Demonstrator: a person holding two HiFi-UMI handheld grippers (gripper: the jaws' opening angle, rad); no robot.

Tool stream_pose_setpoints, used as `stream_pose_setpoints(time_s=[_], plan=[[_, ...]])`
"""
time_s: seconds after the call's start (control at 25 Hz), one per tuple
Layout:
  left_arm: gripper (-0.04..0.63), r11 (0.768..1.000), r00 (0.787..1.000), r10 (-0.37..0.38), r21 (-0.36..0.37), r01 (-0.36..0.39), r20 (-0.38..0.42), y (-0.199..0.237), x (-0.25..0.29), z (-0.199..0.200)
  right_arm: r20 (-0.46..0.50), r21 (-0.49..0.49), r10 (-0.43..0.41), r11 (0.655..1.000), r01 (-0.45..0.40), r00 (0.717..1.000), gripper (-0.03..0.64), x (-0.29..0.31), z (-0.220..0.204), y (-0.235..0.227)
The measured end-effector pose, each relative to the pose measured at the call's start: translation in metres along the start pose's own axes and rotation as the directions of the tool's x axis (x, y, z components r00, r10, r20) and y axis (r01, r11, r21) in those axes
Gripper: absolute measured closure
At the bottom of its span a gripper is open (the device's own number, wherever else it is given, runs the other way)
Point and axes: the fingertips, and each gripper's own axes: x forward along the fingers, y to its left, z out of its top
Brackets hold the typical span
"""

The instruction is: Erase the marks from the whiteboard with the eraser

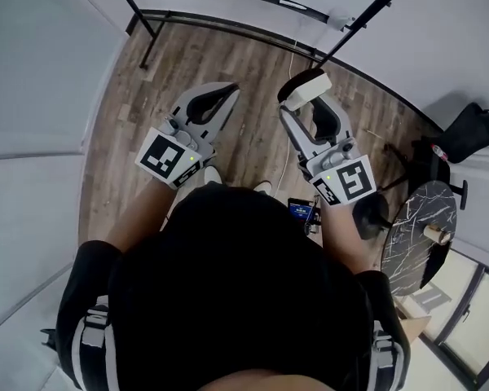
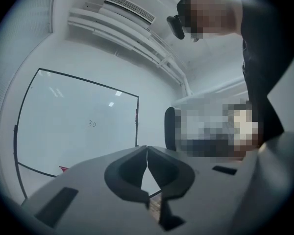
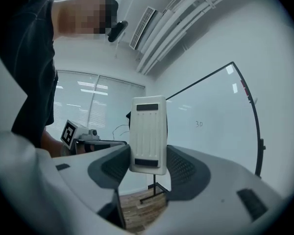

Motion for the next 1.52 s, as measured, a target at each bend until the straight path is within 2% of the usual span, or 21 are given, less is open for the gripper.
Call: stream_pose_setpoints(time_s=[0.32,0.64,0.92,1.2,1.52], plan=[[0.588,1.000,0.999,0.021,0.000,-0.021,0.028,0.048,-0.041,0.003,0.019,0.037,0.033,0.999,-0.034,0.999,0.387,0.049,0.005,0.031],[0.588,0.999,0.999,0.047,-0.015,-0.047,0.011,0.109,-0.086,-0.003,0.007,-0.080,0.037,0.996,-0.037,0.999,0.387,0.114,0.004,0.073],[0.588,0.998,0.998,0.064,-0.017,-0.064,0.023,0.152,-0.102,-0.001,-0.050,-0.150,0.045,0.987,-0.052,0.998,0.387,0.158,-0.006,0.087],[0.588,0.996,0.996,0.082,-0.021,-0.082,0.024,0.190,-0.085,-0.003,-0.060,-0.169,0.045,0.984,-0.055,0.997,0.387,0.197,-0.011,0.062],[0.588,0.996,0.996,0.088,-0.004,-0.088,0.018,0.244,-0.028,0.005,-0.061,-0.123,0.074,0.989,-0.081,0.995,0.387,0.253,-0.024,-0.004]])
